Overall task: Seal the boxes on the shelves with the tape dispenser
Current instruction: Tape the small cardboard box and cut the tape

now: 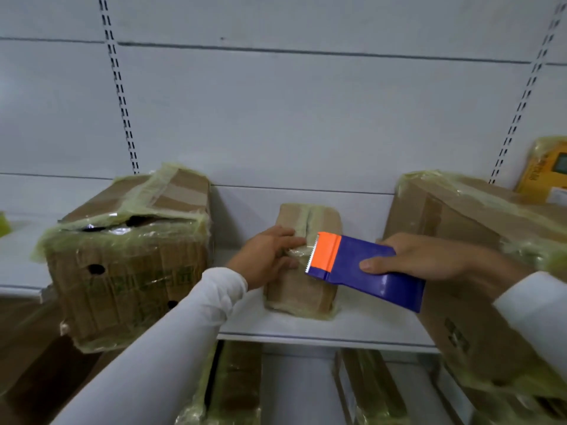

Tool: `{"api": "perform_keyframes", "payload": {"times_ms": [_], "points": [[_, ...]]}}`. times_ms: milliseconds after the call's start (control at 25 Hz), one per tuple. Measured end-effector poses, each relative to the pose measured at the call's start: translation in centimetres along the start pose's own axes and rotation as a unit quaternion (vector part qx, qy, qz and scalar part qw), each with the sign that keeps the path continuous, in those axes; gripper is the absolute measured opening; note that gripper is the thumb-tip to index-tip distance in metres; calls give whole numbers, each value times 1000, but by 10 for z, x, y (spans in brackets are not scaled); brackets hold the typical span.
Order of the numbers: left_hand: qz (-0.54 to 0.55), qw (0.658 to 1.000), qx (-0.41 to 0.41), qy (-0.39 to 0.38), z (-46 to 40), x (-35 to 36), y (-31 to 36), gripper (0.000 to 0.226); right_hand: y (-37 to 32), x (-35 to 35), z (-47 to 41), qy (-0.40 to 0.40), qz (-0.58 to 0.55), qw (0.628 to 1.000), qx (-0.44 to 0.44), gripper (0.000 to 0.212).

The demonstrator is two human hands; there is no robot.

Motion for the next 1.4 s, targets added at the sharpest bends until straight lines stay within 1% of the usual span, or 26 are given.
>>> {"api": "perform_keyframes", "payload": {"times_ms": [80,160,240,320,400,480,520,600,640,680,800,920,1040,1080,1160,1200,1280,1400], "points": [[0,1000,0,-8,9,-1,2,46,5,0,11,-26,1,1000,-3,55],[1,1000,-11,6,19,-8,-5,44,14,-4,24,-27,12,1000,1,53],[0,1000,-18,12,26,-14,-9,44,30,-11,38,-20,14,1000,19,62],[-6,1000,-5,-9,25,-11,-5,44,40,-14,49,-12,31,999,43,67],[-17,999,-4,-39,18,-11,0,46,42,-10,49,3,35,998,43,65],[-74,995,-6,-68,10,-10,5,55,41,-3,43,11,33,998,44,64],[-118,990,2,-73,7,-8,9,64,41,1,40,13,29,998,47,63],[-160,984,51,-59,-2,-2,31,80,42,5,36,18,14,998,53,62],[-163,981,83,-59,-6,5,44,79,42,5,35,20,5,998,55,63],[-173,976,109,-72,-12,15,54,73,42,6,33,21,-3,998,56,64],[-201,964,122,-122,-21,32,48,56,36,7,32,19,-1,999,51,57],[-149,975,133,-100,-17,21,28,52,28,7,37,10,-6,999,39,50],[-131,975,152,-93,-15,20,26,49,24,3,51,3,7,1000,28,56],[-138,973,155,-98,-15,22,28,49,24,3,57,-4,12,999,32,53],[-137,972,159,-102,-17,23,29,49,25,3,70,-16,12,999,45,40],[-130,973,160,-100,-17,22,29,49,25,2,76,-18,16,998,55,38],[-122,975,159,-99,-17,20,26,49,26,-2,78,-5,56,995,84,43],[-141,971,161,-106,-17,28,26,50,26,7,57,53,163,976,136,48]]}}
Point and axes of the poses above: each hand's wrist, its own z-axis away from the middle knuckle, its own x-axis out of the palm, y = z × x, the point moved 7 cm from there along -z, towards the middle knuckle, and after that the axes turned 3 degrees about z, right-handed, at the moved point
